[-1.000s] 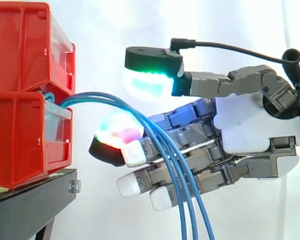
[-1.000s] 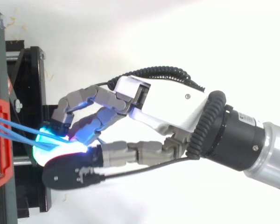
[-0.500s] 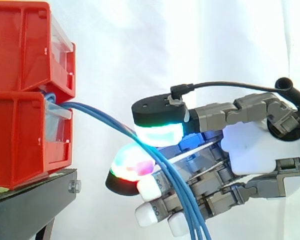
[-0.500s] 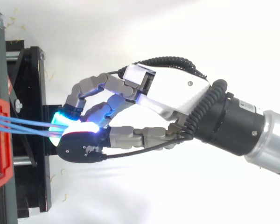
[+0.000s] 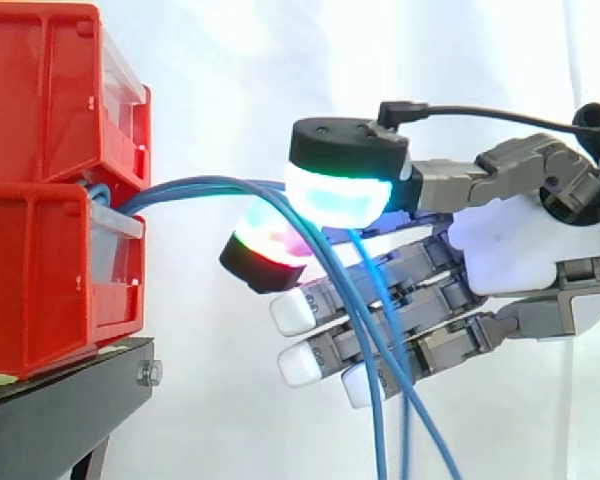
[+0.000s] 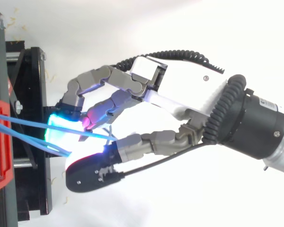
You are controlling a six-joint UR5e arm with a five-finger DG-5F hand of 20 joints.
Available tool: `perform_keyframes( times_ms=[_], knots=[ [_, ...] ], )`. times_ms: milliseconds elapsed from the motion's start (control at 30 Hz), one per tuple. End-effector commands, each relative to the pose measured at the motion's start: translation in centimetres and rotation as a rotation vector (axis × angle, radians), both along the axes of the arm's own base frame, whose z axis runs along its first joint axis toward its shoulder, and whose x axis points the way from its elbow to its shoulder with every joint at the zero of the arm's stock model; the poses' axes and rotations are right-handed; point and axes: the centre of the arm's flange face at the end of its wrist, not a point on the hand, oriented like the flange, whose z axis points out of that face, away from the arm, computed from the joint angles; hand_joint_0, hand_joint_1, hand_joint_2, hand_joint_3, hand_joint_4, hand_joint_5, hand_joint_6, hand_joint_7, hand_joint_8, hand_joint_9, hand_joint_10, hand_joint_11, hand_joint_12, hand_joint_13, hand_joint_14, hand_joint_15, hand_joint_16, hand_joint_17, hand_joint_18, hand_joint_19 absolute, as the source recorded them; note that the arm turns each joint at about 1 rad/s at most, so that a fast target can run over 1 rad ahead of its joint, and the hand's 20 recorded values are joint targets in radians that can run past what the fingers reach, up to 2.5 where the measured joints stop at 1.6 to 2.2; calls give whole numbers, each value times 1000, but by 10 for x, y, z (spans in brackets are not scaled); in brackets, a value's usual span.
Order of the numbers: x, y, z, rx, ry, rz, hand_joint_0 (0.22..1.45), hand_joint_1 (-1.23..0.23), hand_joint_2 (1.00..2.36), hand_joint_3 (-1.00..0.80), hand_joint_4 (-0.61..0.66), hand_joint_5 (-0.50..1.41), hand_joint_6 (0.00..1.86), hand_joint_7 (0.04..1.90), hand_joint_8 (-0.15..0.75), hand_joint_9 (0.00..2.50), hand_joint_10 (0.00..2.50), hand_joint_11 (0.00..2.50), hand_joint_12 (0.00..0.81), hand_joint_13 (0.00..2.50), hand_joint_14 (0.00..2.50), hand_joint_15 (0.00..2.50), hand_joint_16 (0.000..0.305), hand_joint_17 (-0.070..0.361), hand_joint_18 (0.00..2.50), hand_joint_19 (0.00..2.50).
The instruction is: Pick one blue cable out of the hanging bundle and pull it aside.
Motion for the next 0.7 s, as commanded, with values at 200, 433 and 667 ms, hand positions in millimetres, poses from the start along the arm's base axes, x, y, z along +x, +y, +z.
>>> perform_keyframes(
  times_ms=[200, 433, 667],
  knots=[
    [-2, 2, 4, 2, 2, 3, 458, -728, 1000, -500, 38, -58, 893, 971, 282, 1082, 10, 249, 412, 869, 18, 450, 61, 137, 775, 691],
    [-1, 4, 7, 4, -3, 5, 436, -543, 1000, -500, 49, -60, 874, 950, 293, 1078, 9, 233, 433, 853, 17, 440, 65, 147, 757, 704],
    [1, 3, 12, 6, -8, 3, 569, -721, 1009, -266, 69, -74, 879, 979, 293, 1051, 10, 258, 427, 845, 17, 444, 64, 144, 740, 705]
  ],
)
